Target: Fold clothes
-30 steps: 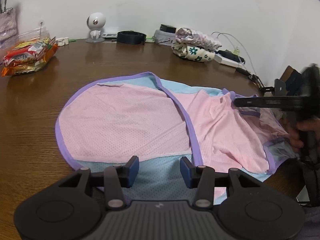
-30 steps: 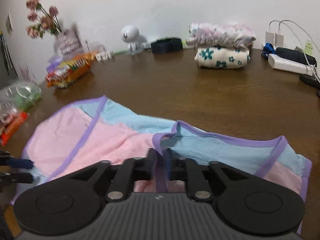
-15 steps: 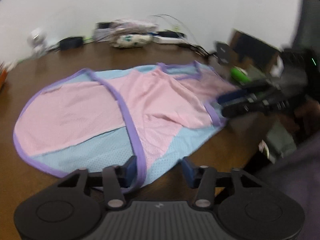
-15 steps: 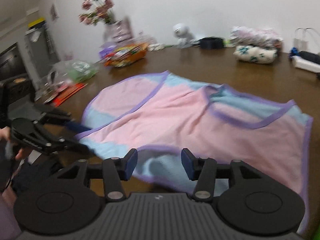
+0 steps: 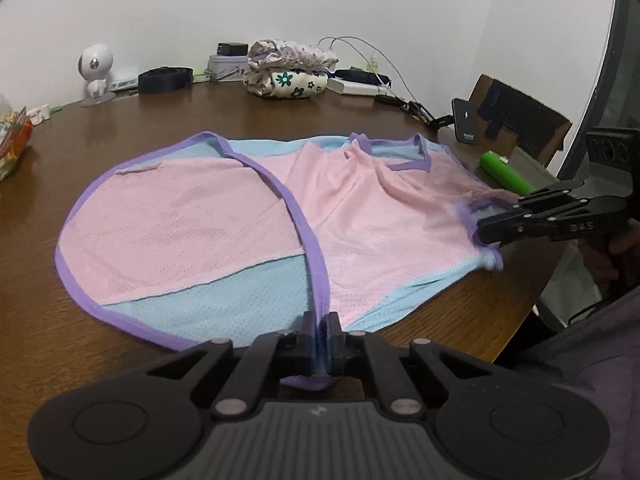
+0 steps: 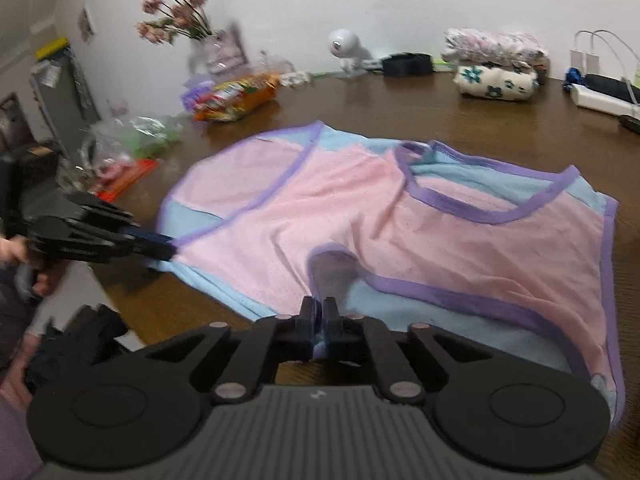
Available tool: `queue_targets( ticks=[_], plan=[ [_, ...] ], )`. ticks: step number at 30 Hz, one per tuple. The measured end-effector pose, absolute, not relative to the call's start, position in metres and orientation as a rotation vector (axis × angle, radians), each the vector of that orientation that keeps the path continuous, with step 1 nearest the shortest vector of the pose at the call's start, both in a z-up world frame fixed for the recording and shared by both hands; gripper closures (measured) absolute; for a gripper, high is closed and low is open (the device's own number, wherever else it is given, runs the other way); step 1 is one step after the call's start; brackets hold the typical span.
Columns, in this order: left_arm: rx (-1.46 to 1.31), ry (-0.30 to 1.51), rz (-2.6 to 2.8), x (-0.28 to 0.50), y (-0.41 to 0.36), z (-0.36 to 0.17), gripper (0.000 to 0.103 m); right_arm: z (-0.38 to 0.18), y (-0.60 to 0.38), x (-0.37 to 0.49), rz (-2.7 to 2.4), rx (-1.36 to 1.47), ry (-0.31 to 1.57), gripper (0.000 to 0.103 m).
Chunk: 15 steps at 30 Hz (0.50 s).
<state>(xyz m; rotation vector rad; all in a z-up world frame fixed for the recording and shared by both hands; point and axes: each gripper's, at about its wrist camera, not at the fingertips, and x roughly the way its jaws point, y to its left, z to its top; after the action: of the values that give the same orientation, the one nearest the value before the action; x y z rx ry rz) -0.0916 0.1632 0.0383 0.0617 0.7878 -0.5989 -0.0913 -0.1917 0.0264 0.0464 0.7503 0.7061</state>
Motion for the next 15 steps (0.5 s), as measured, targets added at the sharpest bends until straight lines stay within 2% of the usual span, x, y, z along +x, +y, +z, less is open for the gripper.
queue_targets(
  ticks=[1,2,4,5,6,7,8,12,13,15],
  plan=[
    [0.064,0.783,-0.597,-0.092,0.163,0.039,0.094,0.028,-0.19,-0.092,0.718,0.053,0.737,0.059],
    [0.064,0.78,-0.595,-0.092,0.163,0.039,0.091,0.028,-0.186,-0.091,0.721,0.044,0.729,0.05],
    [0.06,0.779,-0.594,-0.091,0.164,0.038,0.091,0.025,-0.175,-0.089,0.706,0.005,0.718,0.05],
    [0.059,0.778,-0.596,-0.091,0.164,0.038,0.091,0.022,-0.171,-0.087,0.707,-0.005,0.719,0.056],
    [0.057,0.776,-0.598,-0.091,0.165,0.038,0.091,0.019,-0.169,-0.084,0.715,0.001,0.728,0.066],
    [0.056,0.775,-0.6,-0.091,0.165,0.037,0.091,0.016,-0.168,-0.082,0.718,0.01,0.739,0.097],
    [0.054,0.773,-0.602,-0.091,0.166,0.037,0.091,0.014,-0.17,-0.081,0.704,0.013,0.745,0.101],
    [0.052,0.772,-0.607,-0.091,0.168,0.037,0.089,0.017,-0.194,-0.085,0.634,0.025,0.734,0.101],
    [0.056,0.772,-0.604,-0.091,0.167,0.037,0.089,0.018,-0.199,-0.087,0.63,0.026,0.722,0.095],
    [0.072,0.771,-0.598,-0.092,0.165,0.038,0.089,0.024,-0.206,-0.094,0.637,0.013,0.69,0.067]
  ],
)
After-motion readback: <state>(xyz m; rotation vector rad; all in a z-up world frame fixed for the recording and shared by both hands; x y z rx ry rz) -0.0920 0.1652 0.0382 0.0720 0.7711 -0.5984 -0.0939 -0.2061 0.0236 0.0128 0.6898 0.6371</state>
